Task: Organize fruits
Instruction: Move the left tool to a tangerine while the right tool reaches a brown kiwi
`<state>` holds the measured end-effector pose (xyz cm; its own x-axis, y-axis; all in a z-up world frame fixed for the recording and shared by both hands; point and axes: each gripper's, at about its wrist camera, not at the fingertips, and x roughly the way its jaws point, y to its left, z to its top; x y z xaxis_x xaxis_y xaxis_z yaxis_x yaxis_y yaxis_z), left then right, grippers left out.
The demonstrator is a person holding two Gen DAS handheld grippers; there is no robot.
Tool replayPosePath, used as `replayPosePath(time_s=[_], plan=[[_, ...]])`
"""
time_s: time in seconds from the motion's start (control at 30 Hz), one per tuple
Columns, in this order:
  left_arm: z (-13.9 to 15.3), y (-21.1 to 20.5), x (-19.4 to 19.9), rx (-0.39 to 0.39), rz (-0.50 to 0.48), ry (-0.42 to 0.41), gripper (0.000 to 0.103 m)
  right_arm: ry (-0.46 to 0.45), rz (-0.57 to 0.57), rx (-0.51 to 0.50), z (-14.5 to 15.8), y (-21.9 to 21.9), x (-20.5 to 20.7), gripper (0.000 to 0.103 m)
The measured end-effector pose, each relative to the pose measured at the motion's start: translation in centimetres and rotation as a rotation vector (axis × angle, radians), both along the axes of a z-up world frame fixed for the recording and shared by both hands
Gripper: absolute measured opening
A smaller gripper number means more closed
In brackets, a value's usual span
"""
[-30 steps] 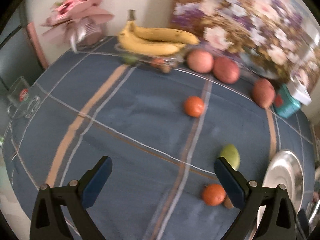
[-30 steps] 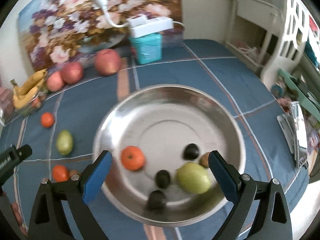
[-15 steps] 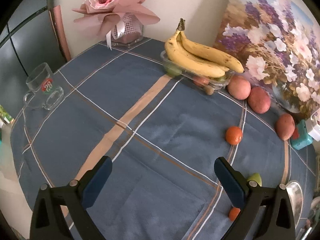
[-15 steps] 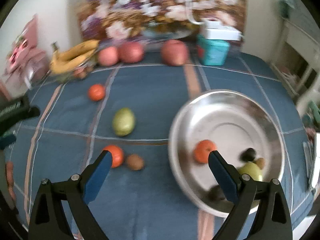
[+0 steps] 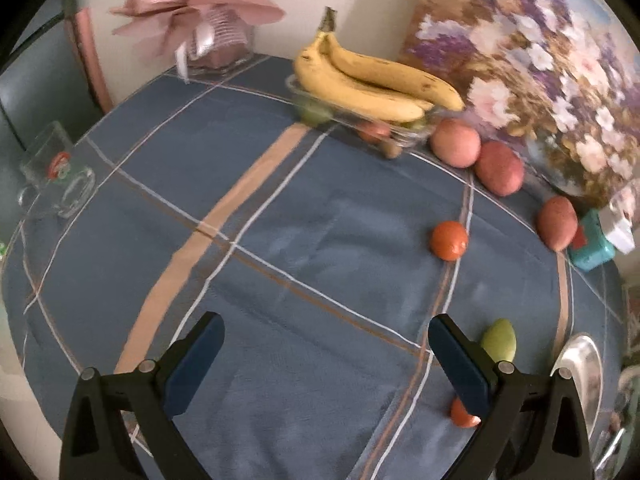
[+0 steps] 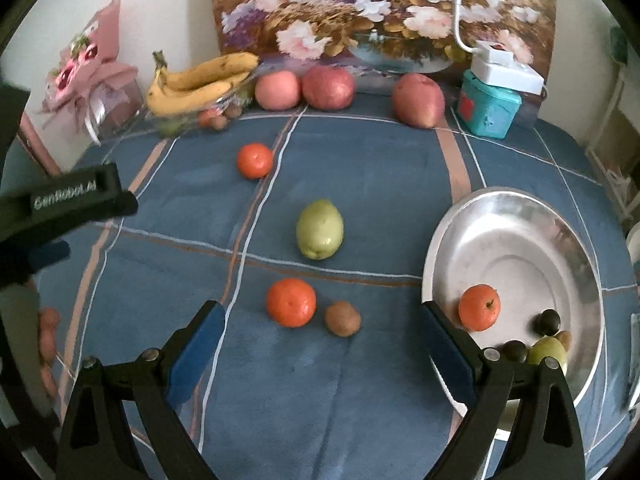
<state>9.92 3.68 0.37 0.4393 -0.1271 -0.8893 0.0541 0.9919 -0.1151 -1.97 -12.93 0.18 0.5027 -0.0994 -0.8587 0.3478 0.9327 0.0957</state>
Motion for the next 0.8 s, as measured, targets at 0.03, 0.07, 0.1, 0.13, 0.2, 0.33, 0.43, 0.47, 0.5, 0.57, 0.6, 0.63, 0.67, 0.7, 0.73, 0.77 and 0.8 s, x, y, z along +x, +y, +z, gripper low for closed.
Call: replayPosePath(time_s=[0.03,0.07,0.1,0.13,0.2,0.33,0.43,0.47,0.5,0.57,0.6,0.63,0.67,0.7,0.73,0.77,0.8], plan=[[0.0,-0.3,0.0,0.008,-0.014,-0.003,0.103,-0.003,-0.013,0.007,0.0,-0.3,0.0,0.097],[0.0,-0.5,0.0,0.006,-0.02,-0.005,0.103,-0.008,-0.024,0.015,0.0,-0.6,0.0,0.097],[0.0,-0.7,0.0,-0.004,-0.028,-0.006,0.103,-0.016,-0.036,0.024,0.0,-0.8,-0.1,0.097],[0.0,-0.8,0.0,-0.022,-0.035,-0.004,0.103,-0.025,-0.049,0.032,0.1,-1.1,-0.1,0.097],[-0.1,-1.2,0.0,-0.052,-0.055,0.005,0.103,-0.04,-0.069,0.043,0.2,-1.7,-0.1,0.097],[-0.6,-2.1,0.0,-0.074,-0.096,0.028,0.103,-0.04,-0.077,0.053,0.0,-1.9,0.0,0.082],[-1.3,-3.1,0.0,-0.086,-0.143,0.051,0.103,-0.02,-0.074,0.082,-0.7,-2.0,0.2,0.067],[-1.4,-3.5,-0.1,-0.09,-0.17,0.06,0.103,-0.015,-0.073,0.089,-0.9,-2.0,0.3,0.067],[-1.6,-3.9,-0.3,-0.092,-0.185,0.064,0.103,-0.007,-0.073,0.098,-1.1,-2.0,0.3,0.065],[-1.9,-4.8,-0.7,-0.104,-0.217,0.074,0.103,-0.001,-0.078,0.114,-1.3,-2.2,0.3,0.058],[-2.0,-5.2,-1.0,-0.11,-0.232,0.079,0.103,0.002,-0.084,0.127,-1.5,-2.3,0.3,0.055],[-2.2,-5.7,-1.2,-0.115,-0.247,0.087,0.103,0.005,-0.091,0.141,-1.7,-2.5,0.3,0.054],[-2.3,-5.9,-1.3,-0.118,-0.256,0.093,0.103,0.01,-0.096,0.149,-1.9,-2.5,0.3,0.054],[-2.6,-6.4,-1.5,-0.123,-0.267,0.103,0.103,0.016,-0.1,0.155,-2.1,-2.6,0.2,0.051],[-2.8,-6.6,-1.7,-0.125,-0.273,0.111,0.102,0.025,-0.104,0.16,-2.4,-2.7,0.3,0.049],[-3.1,-6.8,-1.8,-0.124,-0.279,0.12,0.102,0.033,-0.106,0.165,-2.6,-2.8,0.3,0.048],[-3.4,-7.1,-1.9,-0.125,-0.286,0.133,0.102,0.04,-0.109,0.172,-2.9,-2.8,0.3,0.048]])
